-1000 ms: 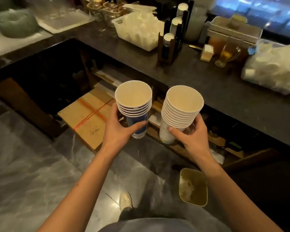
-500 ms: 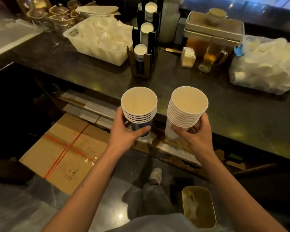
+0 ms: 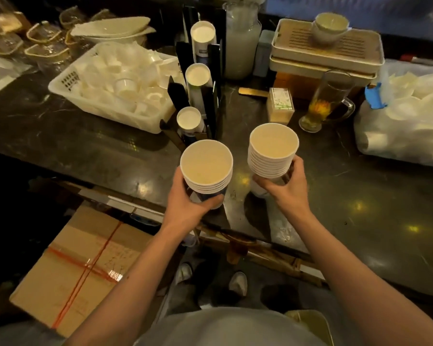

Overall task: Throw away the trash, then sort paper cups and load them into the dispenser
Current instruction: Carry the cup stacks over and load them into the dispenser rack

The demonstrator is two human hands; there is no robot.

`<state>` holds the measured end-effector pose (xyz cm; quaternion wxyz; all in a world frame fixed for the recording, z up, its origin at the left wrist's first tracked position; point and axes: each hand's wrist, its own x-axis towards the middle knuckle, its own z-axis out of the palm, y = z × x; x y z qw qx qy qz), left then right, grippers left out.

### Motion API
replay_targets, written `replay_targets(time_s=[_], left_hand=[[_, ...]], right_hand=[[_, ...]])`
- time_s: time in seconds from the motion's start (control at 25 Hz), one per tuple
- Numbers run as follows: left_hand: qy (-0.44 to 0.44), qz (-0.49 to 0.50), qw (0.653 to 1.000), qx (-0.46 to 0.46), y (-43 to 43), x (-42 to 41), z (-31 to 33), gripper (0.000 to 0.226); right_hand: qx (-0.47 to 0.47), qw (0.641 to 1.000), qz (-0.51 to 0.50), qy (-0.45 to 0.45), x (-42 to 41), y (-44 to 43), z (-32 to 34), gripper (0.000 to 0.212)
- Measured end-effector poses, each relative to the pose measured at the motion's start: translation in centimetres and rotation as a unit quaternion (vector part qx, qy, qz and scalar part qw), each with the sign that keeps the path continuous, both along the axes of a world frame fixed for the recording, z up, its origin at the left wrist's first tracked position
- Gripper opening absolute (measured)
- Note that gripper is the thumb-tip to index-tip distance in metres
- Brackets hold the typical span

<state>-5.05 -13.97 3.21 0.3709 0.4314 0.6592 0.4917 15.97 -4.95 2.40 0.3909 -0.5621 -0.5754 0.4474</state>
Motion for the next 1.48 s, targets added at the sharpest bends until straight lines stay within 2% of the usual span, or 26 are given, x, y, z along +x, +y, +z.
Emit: replay_targets(time_s=[0.2, 0.36, 0.6, 0.72, 0.84, 0.92, 1.0, 1.16, 1.36, 1.48], left_hand=[[0.022, -0.071, 0.997, 0.001, 2.6, -2.8, -0.2, 0.087], [0.005, -0.097, 0.995, -0.001, 3.2, -4.4, -0.6, 0.088], [-0.016, -0.11, 0.994, -0.012, 3.4, -5.9, -0.5, 0.089], [-0.014, -0.104, 0.995, -0.003, 3.6, -6.6, 0.2, 0.093], [-0.019, -0.101, 0.995, 0.018, 3.9, -7.4, 1.3, 0.092], [-0.026, -0.103, 0.994, 0.039, 4.1, -7.8, 2.3, 0.097], [-0.045, -0.12, 0.99, 0.055, 4.3, -8.2, 3.1, 0.107], [-0.05, -0.159, 0.984, 0.067, 4.7, -9.1, 4.0, 0.109], [-0.048, -0.163, 0.983, 0.066, 4.6, -10.7, 4.5, 0.094], [-0.076, -0.189, 0.977, 0.06, 4.6, -11.7, 4.8, 0.086]], right_hand=[[-0.016, 0.998, -0.059, -0.003, -2.1, 0.9, -1.1, 0.085], [-0.036, 0.996, -0.087, 0.003, -2.9, 1.0, -1.8, 0.084], [-0.054, 0.996, -0.064, -0.019, -3.0, 0.9, -0.9, 0.09], [0.02, 0.994, -0.081, -0.073, -2.4, -0.2, 0.2, 0.103], [0.186, 0.971, -0.099, -0.117, -2.5, -1.0, 2.7, 0.094], [0.292, 0.944, -0.045, -0.146, -3.6, -1.1, 4.5, 0.081], [0.324, 0.929, 0.049, -0.174, -5.5, -1.0, 5.8, 0.074], [0.241, 0.927, 0.228, -0.173, -9.1, -0.5, 6.4, 0.078], [0.216, 0.931, 0.267, -0.121, -11.0, 0.1, 6.6, 0.08], [0.165, 0.947, 0.272, -0.046, -11.6, -0.2, 6.7, 0.075]])
